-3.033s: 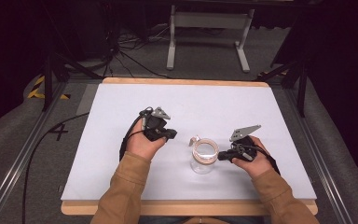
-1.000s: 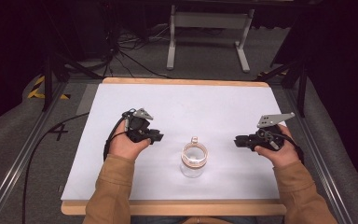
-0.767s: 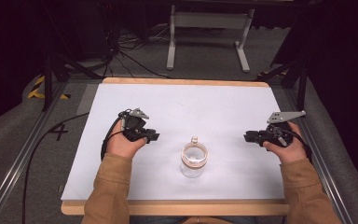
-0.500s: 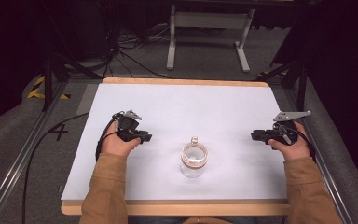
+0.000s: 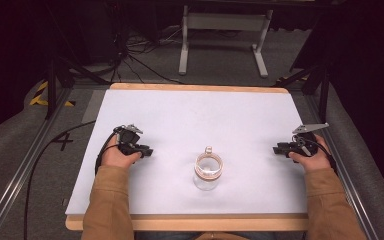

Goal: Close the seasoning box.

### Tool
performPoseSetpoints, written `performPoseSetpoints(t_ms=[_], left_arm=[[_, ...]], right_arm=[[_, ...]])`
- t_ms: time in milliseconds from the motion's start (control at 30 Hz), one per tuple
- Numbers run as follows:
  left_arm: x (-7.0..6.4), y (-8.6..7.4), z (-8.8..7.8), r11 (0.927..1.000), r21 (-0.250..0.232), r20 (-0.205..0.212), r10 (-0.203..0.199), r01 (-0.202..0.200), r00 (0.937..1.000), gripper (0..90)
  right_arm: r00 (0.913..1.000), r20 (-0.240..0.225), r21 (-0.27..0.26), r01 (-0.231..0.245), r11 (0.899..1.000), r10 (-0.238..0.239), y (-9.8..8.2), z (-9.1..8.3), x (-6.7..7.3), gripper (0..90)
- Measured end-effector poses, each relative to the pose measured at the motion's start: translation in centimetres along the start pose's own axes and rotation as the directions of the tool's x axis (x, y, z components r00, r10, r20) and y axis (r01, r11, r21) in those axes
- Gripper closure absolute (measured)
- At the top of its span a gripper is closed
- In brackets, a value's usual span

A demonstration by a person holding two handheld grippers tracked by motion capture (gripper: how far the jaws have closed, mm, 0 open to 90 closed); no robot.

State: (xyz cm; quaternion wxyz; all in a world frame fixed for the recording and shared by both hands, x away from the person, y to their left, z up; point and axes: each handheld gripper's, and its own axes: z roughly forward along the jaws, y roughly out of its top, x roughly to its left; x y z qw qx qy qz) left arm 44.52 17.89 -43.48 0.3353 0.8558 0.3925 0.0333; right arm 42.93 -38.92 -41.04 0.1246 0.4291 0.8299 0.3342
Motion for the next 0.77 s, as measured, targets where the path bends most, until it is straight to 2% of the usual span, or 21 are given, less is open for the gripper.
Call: performPoseSetpoints(t_ms=[67, 167, 233, 500, 767], left_arm=[[0.2, -0.2, 0.2, 1.0, -0.001, -0.005, 0.008, -0.008, 1.0, 72.6], [0.5, -0.5, 0.2, 0.9997, -0.022, 0.01, -0.009, 0.009, 0.9999, 72.3], [0.5, -0.6, 0.2, 0.9996, -0.028, 0.012, -0.004, 0.004, 0.9999, 71.6], [0.3, -0.4, 0.1, 0.9997, -0.024, 0.011, 0.004, -0.004, 0.9999, 71.2], [0.2, -0.2, -0.2, 0.999, -0.045, 0.009, 0.009, -0.008, 0.9999, 69.1]], right_arm=[[0.9999, 0.008, 0.004, -0.008, 1.0, 0.008, -0.4, 0.3, -0.4, 64.2], [0.9997, 0.013, 0.001, -0.022, 1.0, 0.022, -0.8, 0.7, -0.8, 63.5], [0.9996, 0.016, -0.002, -0.024, 1.0, 0.024, -1.0, 0.9, -0.9, 63.4], [0.9997, 0.017, -0.003, -0.015, 1.0, 0.015, -1.1, 1.3, -0.8, 62.6], [0.9998, 0.016, -0.007, -0.015, 1.0, 0.016, -1.0, 1.3, -0.6, 62.7]])
